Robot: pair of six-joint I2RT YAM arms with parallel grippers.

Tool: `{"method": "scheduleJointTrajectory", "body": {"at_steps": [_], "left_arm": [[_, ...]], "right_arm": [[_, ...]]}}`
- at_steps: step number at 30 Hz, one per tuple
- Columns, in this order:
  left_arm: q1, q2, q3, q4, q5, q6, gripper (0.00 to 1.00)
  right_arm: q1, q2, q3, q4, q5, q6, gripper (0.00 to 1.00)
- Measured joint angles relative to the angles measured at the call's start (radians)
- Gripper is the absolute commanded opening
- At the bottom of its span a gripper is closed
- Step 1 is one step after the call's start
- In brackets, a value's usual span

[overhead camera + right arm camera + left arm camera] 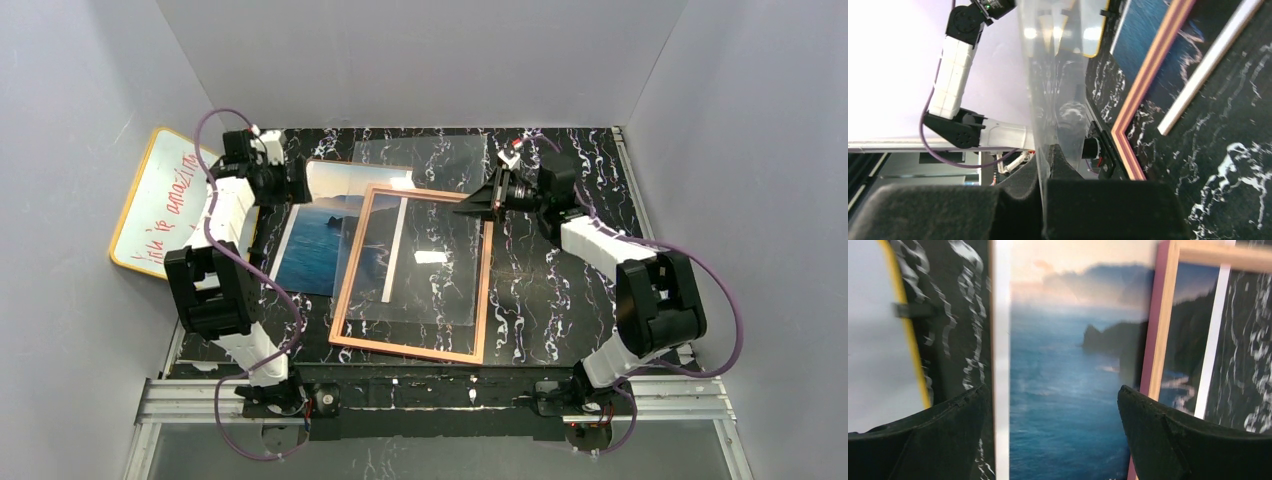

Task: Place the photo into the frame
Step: Place the photo frame item in the photo frame.

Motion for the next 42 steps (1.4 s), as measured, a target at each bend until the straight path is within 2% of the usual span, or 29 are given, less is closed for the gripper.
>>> {"method": "scheduleJointTrajectory", "body": {"at_steps": [9, 17, 23, 31, 42], "left_arm": [[-0.087, 0.0, -0.2, -0.043, 0.049, 0.167, 0.91], [-0.164, 0.005, -0.323, -0.016, -0.013, 0.277, 0.84], [-0.214, 0.006, -0.367, 0.008, -0.037, 0.301, 0.78], [-0.237, 0.006, -0.373, 0.028, -0.04, 0.304, 0.76], [-0.237, 0.006, -0.374, 0.028, -0.045, 0.304, 0.89]], "right_arm": [[0.04, 0.179, -0.249, 0.23, 0.058, 0.126, 0.01], [0.048, 0.215, -0.282, 0.287, 0.076, 0.114, 0.01], [0.048, 0.215, -0.26, 0.203, 0.104, 0.017, 0.01], [0.049, 0.216, -0.216, 0.109, 0.145, -0.074, 0.01], [0.031, 0.229, -0.198, -0.03, 0.166, -0.187, 0.01]]}}
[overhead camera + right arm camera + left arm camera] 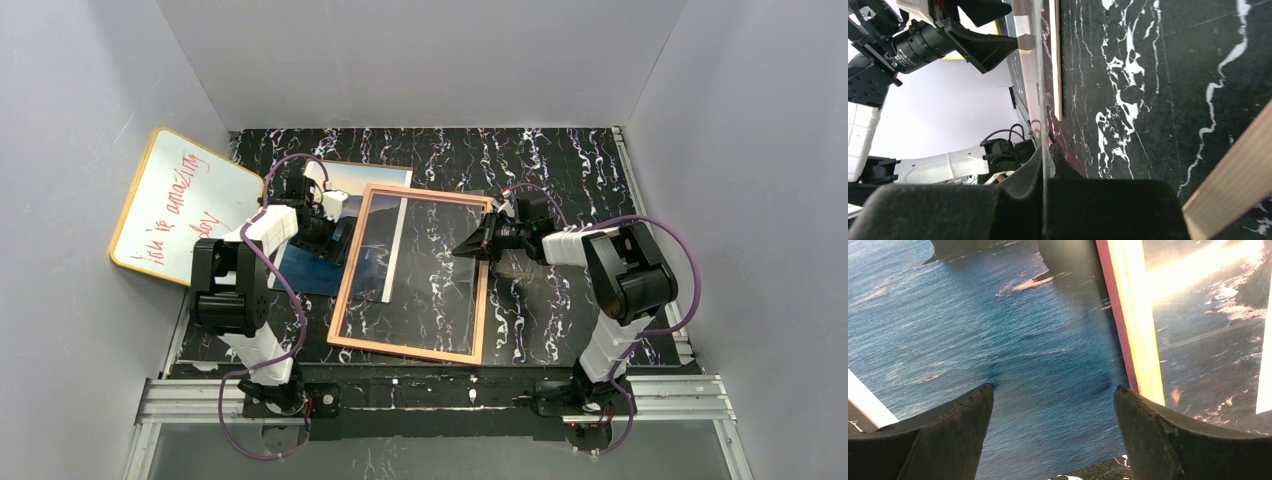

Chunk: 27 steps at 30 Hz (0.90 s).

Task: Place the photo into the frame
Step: Place the photo frame item in the photo frame.

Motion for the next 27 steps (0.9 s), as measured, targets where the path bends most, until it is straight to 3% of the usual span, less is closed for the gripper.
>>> {"method": "scheduleJointTrajectory", "body": {"at_steps": [27], "left_arm": [[-0.001, 0.002, 0.043, -0.013, 0.009, -0.016, 0.8]], "right_arm": [[-0.021, 0.0, 0.005, -0.059, 0.008, -0.057, 0.01]]}}
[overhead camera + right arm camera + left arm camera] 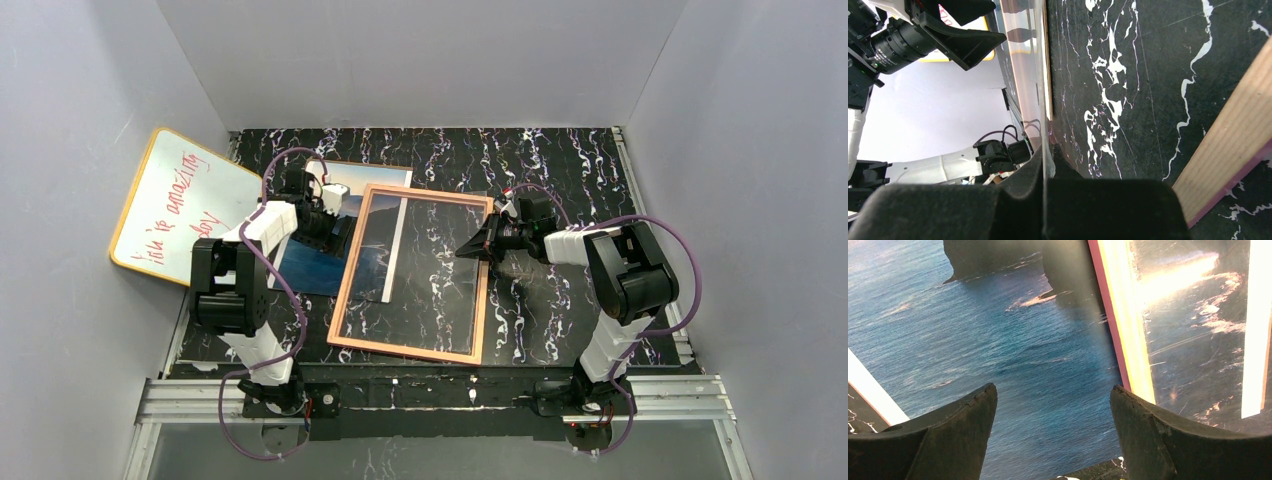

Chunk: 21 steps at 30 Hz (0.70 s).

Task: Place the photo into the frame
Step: Place the photo frame item in the photo frame.

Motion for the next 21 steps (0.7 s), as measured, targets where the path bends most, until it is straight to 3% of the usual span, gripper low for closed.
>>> {"method": "scheduleJointTrajectory", "body": {"at_steps": [21], "left_arm": [[-0.023, 0.02, -0.023, 0.013, 0.003, -0.003, 0.72]], "right_arm": [[0.0, 0.0, -0.012, 0.002, 0.012, 0.005, 0.01]]}}
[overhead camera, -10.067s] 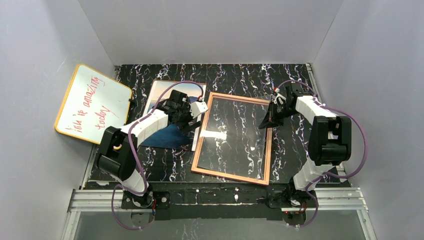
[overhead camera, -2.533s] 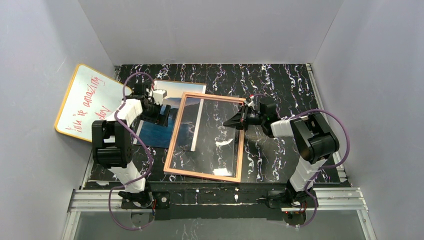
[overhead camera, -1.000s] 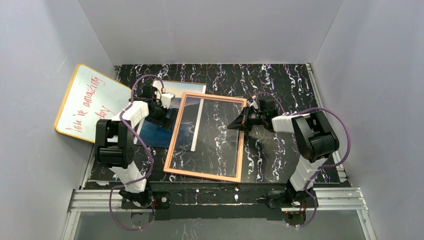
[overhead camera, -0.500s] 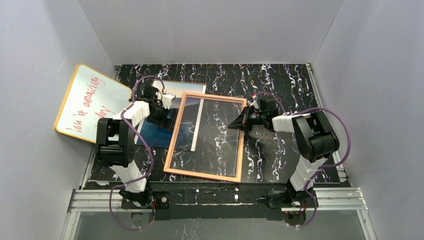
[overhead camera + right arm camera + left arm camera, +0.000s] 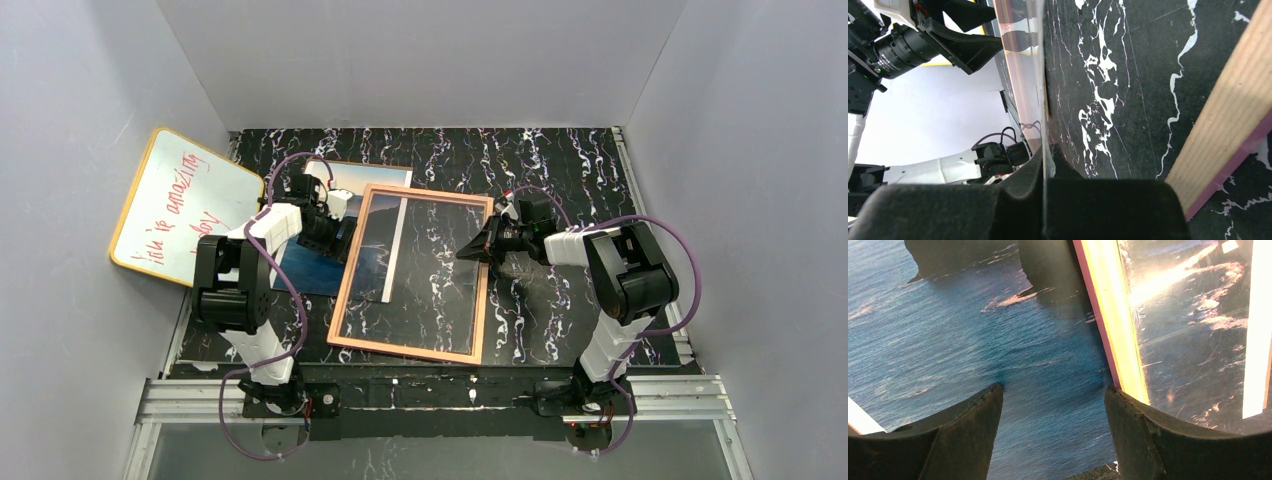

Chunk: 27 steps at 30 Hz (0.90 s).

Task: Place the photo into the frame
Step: Place the photo frame item in the photo frame.

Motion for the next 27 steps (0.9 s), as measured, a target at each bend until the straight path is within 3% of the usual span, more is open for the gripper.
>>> {"method": "scheduleJointTrajectory", "body": {"at_steps": [10, 27], "left_arm": [[-0.001, 0.0, 0.0, 0.0, 0.002, 0.0, 0.7], [-0.013, 0.007, -0.002, 0.022, 0.002, 0.008, 0.58]], "right_arm": [[0.0, 0.0, -0.002, 0.002, 0.014, 0.006, 0.01], [0.0, 0.016, 0.034, -0.003, 0.006, -0.008, 0.01]]}}
